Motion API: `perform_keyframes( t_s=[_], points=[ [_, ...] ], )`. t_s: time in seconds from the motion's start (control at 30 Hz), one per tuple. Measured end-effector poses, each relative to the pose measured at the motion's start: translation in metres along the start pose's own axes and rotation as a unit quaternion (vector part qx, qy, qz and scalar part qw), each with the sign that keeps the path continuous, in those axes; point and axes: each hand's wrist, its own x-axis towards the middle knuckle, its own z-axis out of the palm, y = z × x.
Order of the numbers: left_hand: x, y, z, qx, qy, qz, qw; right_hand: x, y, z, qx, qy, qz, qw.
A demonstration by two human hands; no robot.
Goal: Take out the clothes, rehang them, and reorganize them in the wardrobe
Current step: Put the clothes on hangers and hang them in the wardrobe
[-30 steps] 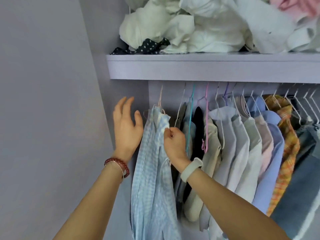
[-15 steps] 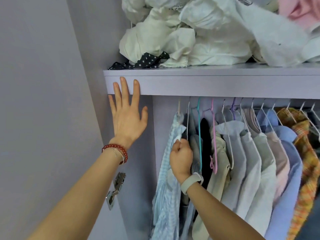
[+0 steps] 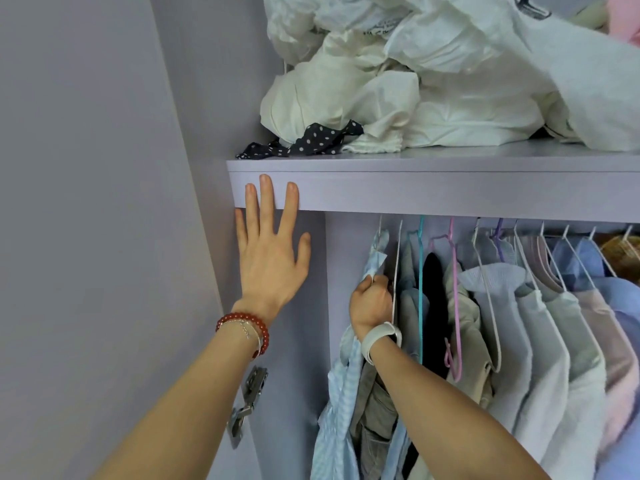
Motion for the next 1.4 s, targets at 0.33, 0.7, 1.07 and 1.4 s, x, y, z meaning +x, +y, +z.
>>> perform_keyframes(
  t_s=[0.33,0.7,1.07,1.4],
  points=[
    [0.003,0.001,-0.009,0.051,-0.053,-0.013,0.997,-0.023,0.009,-0.021,0.051,-0.114,-0.023,0.992],
    [-0.137,0.066,-0.001,-0.096,-0.146,-0.038,0.984,-0.116,0.071,-0.17,-0.149,-0.05,-0.292,0.944],
    [-0.355,0.255,0.016,-0.217,-0.49,0.176,0.826,-0.303,0.257,-0.402,-0.415,0.005,0.154,0.897],
    [-0.475,0.517,-0.087,-0.4,-0.548,0.487,0.549,-0.476,0.303,-0.601,-0.384,0.216,0.417,0.795]
  ],
)
